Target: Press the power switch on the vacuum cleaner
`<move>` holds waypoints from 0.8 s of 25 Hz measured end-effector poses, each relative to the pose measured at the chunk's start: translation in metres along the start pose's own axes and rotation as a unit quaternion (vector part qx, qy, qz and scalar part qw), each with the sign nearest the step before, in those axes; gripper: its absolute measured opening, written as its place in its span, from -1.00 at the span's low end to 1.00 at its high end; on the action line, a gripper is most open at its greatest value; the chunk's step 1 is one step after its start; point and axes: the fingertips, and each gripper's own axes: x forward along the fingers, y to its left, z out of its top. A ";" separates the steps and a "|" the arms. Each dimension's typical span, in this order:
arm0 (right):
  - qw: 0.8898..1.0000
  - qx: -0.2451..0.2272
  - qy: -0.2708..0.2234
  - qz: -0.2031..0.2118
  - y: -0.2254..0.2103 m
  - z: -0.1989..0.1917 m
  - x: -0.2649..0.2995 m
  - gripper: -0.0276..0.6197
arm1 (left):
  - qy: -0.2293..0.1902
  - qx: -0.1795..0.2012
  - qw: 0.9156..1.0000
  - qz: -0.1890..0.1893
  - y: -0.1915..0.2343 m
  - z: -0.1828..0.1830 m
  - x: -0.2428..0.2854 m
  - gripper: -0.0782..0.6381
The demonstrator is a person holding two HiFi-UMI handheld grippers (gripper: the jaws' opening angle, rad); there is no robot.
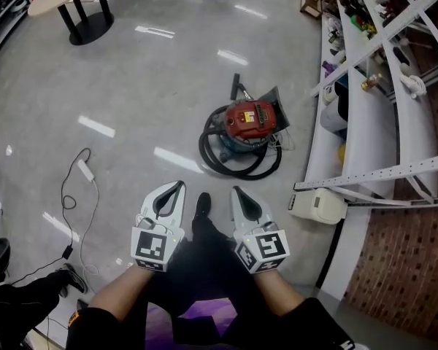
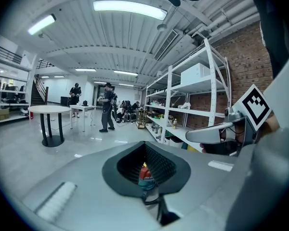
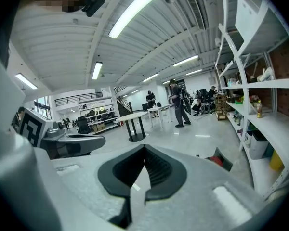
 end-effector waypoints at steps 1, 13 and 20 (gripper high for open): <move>1.000 0.001 0.001 0.003 -0.005 0.004 0.007 -0.94 | 0.003 -0.001 1.000 0.001 0.000 0.002 0.009 -0.74; 1.000 0.019 -0.010 -0.011 -0.103 0.029 0.058 -0.94 | 0.022 0.017 1.000 -0.006 -0.008 0.025 0.106 -0.73; 0.998 0.045 -0.008 -0.042 -0.149 0.025 0.058 -0.94 | 0.035 0.033 0.999 -0.024 -0.021 0.032 0.146 -0.74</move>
